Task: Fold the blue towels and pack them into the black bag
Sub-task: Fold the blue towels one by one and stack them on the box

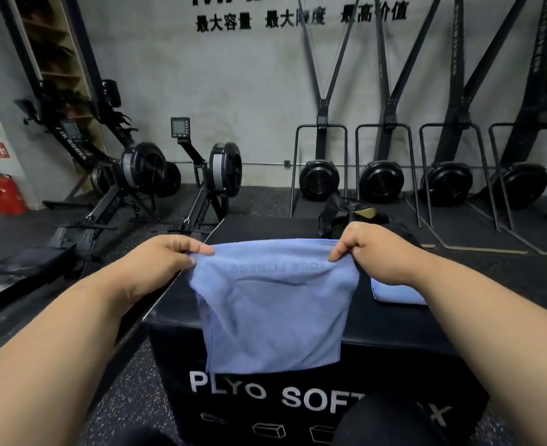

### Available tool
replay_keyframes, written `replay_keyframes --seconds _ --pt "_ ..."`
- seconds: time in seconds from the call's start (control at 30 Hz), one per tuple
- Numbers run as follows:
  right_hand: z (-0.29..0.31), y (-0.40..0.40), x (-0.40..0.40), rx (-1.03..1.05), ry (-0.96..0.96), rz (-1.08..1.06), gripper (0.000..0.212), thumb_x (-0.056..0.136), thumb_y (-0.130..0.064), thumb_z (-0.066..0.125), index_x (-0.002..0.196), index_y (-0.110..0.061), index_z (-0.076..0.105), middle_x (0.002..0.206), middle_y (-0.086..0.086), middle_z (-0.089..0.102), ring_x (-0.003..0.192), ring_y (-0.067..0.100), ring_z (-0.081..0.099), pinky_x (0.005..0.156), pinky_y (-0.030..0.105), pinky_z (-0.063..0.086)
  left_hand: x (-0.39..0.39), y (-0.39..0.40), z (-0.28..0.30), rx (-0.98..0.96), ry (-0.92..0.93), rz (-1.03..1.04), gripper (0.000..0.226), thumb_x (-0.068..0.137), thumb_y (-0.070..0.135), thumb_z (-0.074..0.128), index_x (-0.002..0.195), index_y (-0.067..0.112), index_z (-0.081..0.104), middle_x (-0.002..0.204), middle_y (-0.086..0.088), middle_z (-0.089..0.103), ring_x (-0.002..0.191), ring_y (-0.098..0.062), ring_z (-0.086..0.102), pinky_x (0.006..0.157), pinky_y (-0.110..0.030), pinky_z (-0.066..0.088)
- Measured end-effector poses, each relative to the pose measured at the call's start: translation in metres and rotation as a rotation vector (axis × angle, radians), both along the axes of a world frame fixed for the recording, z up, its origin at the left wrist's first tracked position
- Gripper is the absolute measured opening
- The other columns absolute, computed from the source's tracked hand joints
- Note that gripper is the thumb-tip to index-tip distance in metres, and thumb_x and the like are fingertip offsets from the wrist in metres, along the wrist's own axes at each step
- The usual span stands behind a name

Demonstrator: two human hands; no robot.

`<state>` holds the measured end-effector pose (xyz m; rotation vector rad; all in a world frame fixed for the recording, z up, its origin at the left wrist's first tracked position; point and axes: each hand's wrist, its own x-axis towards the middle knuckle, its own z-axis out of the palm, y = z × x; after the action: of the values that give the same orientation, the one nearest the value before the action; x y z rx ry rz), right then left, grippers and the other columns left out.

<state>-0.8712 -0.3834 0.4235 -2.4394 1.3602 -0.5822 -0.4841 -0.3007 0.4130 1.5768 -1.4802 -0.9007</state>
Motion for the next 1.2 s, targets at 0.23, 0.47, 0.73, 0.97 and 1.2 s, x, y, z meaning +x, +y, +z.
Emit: replay_keyframes --seconds 0.23,0.47,0.73,0.97,1.2 --pt "-0.010 0.005 0.013 0.013 -0.106 -0.041 0.063 0.089 0.009 0.040 0.091 -0.039 0.081 0.106 -0.014 0.066 0.104 0.009 0.062 0.093 0.022 0.047 -0.001 0.018 0.003 -0.081 0.067 0.063 0.020 0.101 0.008 0.062 0.107 0.012 0.081 0.064 0.016 0.068 0.059 0.007 0.059 0.074 -0.023 0.040" --pt "-0.014 0.045 0.037 0.215 -0.299 -0.038 0.048 0.087 0.012 0.044 0.092 -0.012 0.085 0.069 -0.018 0.070 0.058 -0.005 0.057 0.054 0.009 0.036 -0.006 0.028 -0.024 -0.024 0.121 0.120 0.024 0.075 0.030 0.076 0.095 0.021 0.086 0.102 -0.001 0.082 0.114 -0.025 0.072 0.100 -0.040 0.053" --pt "-0.039 0.066 0.068 0.528 -0.616 -0.021 0.052 0.084 0.010 0.043 0.084 -0.018 0.086 0.090 -0.001 0.081 0.079 0.014 0.060 0.069 0.029 0.047 -0.053 0.033 -0.036 0.021 0.203 0.054 0.023 0.086 0.005 0.074 0.103 0.017 0.082 0.087 0.001 0.080 0.078 -0.012 0.067 0.078 -0.031 0.056" --pt "-0.049 0.045 0.040 0.419 -0.554 -0.210 0.054 0.083 0.005 0.044 0.088 -0.028 0.086 0.104 -0.012 0.080 0.108 0.008 0.069 0.102 0.030 0.053 -0.014 0.030 -0.048 0.062 0.034 0.256 0.032 0.087 -0.008 0.062 0.093 0.018 0.081 0.088 -0.006 0.078 0.072 -0.016 0.060 0.064 -0.024 0.050" --pt "-0.049 0.059 0.045 0.397 -0.455 -0.176 0.053 0.086 0.009 0.040 0.084 -0.020 0.084 0.073 -0.014 0.075 0.065 0.000 0.058 0.055 0.009 0.039 -0.022 0.044 -0.051 0.096 0.100 0.191 0.022 0.086 0.002 0.076 0.102 0.016 0.082 0.091 0.001 0.080 0.076 -0.013 0.064 0.085 -0.037 0.056"
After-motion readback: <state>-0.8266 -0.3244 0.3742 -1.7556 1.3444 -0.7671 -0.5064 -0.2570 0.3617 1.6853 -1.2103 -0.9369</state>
